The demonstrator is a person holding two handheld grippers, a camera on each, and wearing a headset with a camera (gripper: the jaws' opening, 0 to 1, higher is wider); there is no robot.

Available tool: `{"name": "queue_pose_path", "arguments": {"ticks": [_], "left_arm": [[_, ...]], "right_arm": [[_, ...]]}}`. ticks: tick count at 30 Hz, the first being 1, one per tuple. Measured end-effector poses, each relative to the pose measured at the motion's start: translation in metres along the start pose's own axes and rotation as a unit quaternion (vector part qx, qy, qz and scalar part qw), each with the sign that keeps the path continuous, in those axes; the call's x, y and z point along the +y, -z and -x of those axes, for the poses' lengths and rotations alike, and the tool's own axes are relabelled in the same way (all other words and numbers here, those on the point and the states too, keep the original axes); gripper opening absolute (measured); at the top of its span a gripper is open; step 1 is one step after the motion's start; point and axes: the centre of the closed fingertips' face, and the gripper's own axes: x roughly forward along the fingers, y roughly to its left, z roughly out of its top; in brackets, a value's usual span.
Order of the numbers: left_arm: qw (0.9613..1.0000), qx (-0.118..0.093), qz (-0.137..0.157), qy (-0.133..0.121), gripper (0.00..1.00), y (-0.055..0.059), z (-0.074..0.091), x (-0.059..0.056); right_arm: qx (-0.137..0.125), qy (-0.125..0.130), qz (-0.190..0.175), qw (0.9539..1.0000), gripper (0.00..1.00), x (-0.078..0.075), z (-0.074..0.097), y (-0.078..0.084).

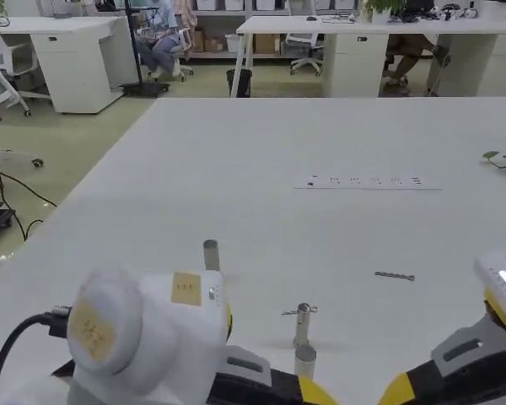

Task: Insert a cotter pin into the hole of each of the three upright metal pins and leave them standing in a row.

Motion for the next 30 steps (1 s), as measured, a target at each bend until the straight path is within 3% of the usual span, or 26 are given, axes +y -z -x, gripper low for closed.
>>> {"name": "queue_pose_path", "arguments": {"ticks": [5,10,14,17,21,26,30], "left_arm": [[1.0,-0.002,0.004,-0.006,0.01,-0.001,-0.001,0.002],[0.9995,-0.01,0.0,-0.031,0.06,-0.003,0.0,0.014],[0.9983,-0.01,-0.019,-0.054,0.17,-0.004,0.002,0.024],[0.9949,-0.011,-0.036,-0.093,0.29,-0.004,0.006,0.04],[0.9921,-0.012,-0.034,-0.12,0.45,-0.002,0.007,0.052],[0.9887,-0.007,-0.024,-0.148,0.45,0.005,0.008,0.066],[0.9879,-0.007,-0.01,-0.155,0.44,0.012,0.007,0.073]], "right_arm": [[0.002,0.004,0.003,1.0,0.04,-0.003,0.001,0.0],[0.001,0.015,0.001,0.9999,0.03,-0.01,0.001,-0.001],[-0.002,0.032,-0.004,0.9995,0.03,-0.021,0.003,-0.002],[0.002,0.05,-0.008,0.9987,0.03,-0.033,0.004,0.0],[0.01,0.066,-0.016,0.9976,0.03,-0.043,0.005,0.004],[0.023,0.083,-0.031,0.9958,0.03,-0.053,0.003,0.012],[0.038,0.101,-0.047,0.993,0.03,-0.062,0.003,0.022]]}}
